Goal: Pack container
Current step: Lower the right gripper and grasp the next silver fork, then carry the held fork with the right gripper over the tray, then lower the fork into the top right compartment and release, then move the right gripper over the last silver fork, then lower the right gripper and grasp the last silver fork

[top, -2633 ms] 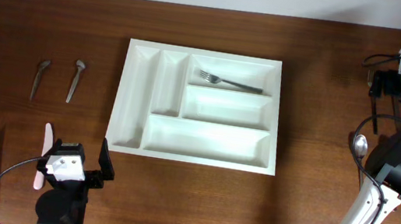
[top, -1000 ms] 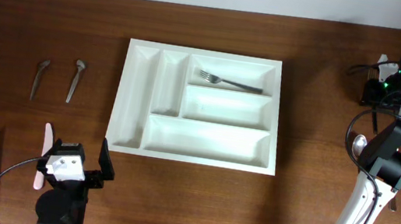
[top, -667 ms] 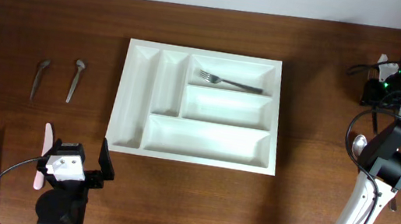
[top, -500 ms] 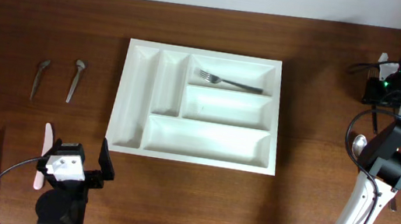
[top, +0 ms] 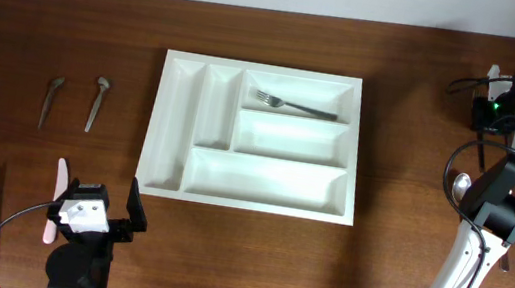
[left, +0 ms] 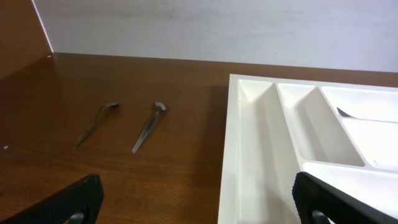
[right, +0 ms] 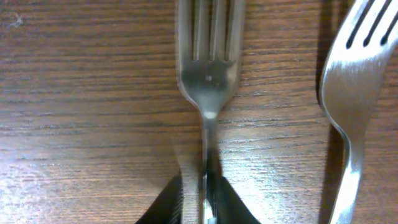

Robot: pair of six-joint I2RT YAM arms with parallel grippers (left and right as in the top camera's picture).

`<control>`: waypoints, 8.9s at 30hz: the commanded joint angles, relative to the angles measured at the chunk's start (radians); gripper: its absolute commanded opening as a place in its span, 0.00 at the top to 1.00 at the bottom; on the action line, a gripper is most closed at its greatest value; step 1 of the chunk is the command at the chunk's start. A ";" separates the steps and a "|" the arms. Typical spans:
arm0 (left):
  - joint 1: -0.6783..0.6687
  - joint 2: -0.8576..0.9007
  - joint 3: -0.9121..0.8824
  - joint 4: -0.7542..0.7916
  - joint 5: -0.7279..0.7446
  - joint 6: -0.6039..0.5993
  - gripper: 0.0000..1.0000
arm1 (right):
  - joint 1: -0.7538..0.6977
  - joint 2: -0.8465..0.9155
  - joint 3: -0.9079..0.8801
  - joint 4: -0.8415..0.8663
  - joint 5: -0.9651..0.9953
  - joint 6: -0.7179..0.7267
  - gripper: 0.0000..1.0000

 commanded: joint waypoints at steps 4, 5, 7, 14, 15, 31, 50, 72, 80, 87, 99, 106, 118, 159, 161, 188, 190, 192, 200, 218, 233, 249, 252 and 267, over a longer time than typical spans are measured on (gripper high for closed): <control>-0.003 -0.008 -0.005 0.002 0.010 0.011 0.01 | 0.005 0.041 -0.005 0.002 0.013 0.002 0.89; -0.003 -0.008 -0.005 0.002 0.010 0.011 0.01 | 0.005 0.041 -0.005 0.003 0.013 0.002 0.89; -0.003 -0.008 -0.005 0.002 0.010 0.011 0.01 | 0.005 0.041 -0.005 0.003 0.013 0.002 0.90; -0.003 -0.008 -0.005 0.002 0.010 0.012 0.01 | 0.006 0.040 -0.003 0.002 0.013 0.000 0.95; -0.003 -0.008 -0.005 0.002 0.010 0.012 0.01 | 0.006 0.040 0.000 -0.001 0.012 -0.012 0.95; -0.003 -0.008 -0.005 0.002 0.010 0.012 0.01 | 0.120 0.035 0.184 -0.096 0.006 -0.212 0.96; -0.003 -0.008 -0.005 0.002 0.010 0.012 0.01 | 0.447 -0.019 0.614 -0.419 -0.068 -0.520 0.96; -0.003 -0.008 -0.005 0.002 0.007 0.012 0.01 | 0.719 -0.020 0.556 -0.474 -0.165 -0.706 0.96; -0.003 -0.008 -0.005 0.002 0.007 0.012 0.01 | 0.711 -0.020 0.429 -0.455 -0.165 -0.789 0.96; -0.003 -0.008 -0.005 0.002 0.007 0.012 0.01 | 0.710 -0.020 0.391 -0.413 -0.165 -0.788 0.96; -0.003 -0.008 -0.005 0.002 0.007 0.012 0.01 | 0.712 -0.008 0.366 -0.342 -0.203 -0.789 0.96; -0.003 -0.008 -0.005 0.002 0.007 0.012 0.01 | 0.712 -0.005 0.365 -0.330 -0.211 -0.788 0.96; -0.003 -0.008 -0.005 0.002 0.007 0.012 0.01 | 0.712 0.026 0.364 -0.330 -0.228 -0.788 0.95; -0.003 -0.008 -0.005 0.002 0.007 0.012 0.01 | 0.108 -0.125 0.594 -0.474 -0.073 0.037 0.01; -0.003 -0.008 -0.005 0.002 0.007 0.012 0.01 | 0.051 -0.121 0.579 -0.474 -0.073 0.029 0.01; -0.003 -0.008 -0.005 0.002 0.007 0.012 0.01 | -0.119 -0.097 0.046 -0.057 -0.067 -0.012 0.01; -0.003 -0.008 -0.005 0.002 0.007 0.012 0.01 | -0.119 -0.085 0.046 -0.063 -0.067 -0.012 0.01; -0.003 -0.008 -0.005 0.002 0.007 0.012 0.01 | -0.119 -0.073 0.046 -0.062 -0.067 -0.012 0.01; -0.003 -0.008 -0.005 0.002 0.007 0.012 0.01 | -0.119 -0.008 0.046 -0.066 -0.058 -0.012 0.01; -0.003 -0.008 -0.005 0.002 0.007 0.012 0.01 | -0.116 0.032 0.046 0.004 -0.024 -0.020 0.01; -0.003 -0.008 -0.005 0.002 0.007 0.012 0.01 | -0.116 0.053 0.045 0.055 -0.031 -0.043 0.00; -0.003 -0.008 -0.005 0.002 0.007 0.012 0.01 | -0.116 0.057 0.045 0.067 -0.032 -0.050 0.48; -0.003 -0.008 -0.005 0.002 0.007 0.012 0.01 | -0.116 0.057 0.045 0.070 -0.032 -0.050 0.63; -0.003 -0.008 -0.005 0.002 0.007 0.012 0.01 | -0.116 0.057 0.045 0.077 -0.032 -0.050 0.79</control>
